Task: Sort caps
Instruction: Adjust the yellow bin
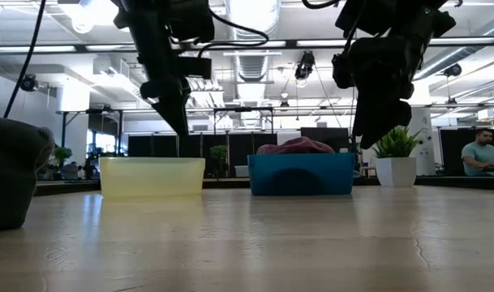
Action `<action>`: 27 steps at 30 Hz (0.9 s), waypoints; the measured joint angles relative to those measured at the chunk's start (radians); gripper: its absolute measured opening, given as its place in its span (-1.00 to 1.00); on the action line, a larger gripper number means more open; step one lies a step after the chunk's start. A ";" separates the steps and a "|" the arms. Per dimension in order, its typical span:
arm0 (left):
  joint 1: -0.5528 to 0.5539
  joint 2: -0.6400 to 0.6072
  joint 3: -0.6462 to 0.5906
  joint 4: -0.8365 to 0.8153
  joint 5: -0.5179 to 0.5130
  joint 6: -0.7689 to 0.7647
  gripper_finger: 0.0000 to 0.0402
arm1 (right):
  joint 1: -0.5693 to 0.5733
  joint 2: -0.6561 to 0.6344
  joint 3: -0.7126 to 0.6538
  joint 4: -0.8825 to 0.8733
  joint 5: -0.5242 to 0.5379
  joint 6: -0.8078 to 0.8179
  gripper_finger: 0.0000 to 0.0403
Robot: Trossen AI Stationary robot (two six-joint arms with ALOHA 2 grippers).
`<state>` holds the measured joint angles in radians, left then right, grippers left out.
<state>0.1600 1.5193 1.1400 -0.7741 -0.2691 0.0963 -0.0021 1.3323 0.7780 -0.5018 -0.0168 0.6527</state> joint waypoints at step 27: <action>0.025 0.135 0.001 -0.003 -0.031 -0.017 -0.27 | 0.000 0.000 -0.002 0.004 0.019 -0.064 0.18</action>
<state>0.1852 1.6539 1.1406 -0.7773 -0.3005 0.0791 -0.0025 1.3323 0.7757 -0.4980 0.0017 0.5882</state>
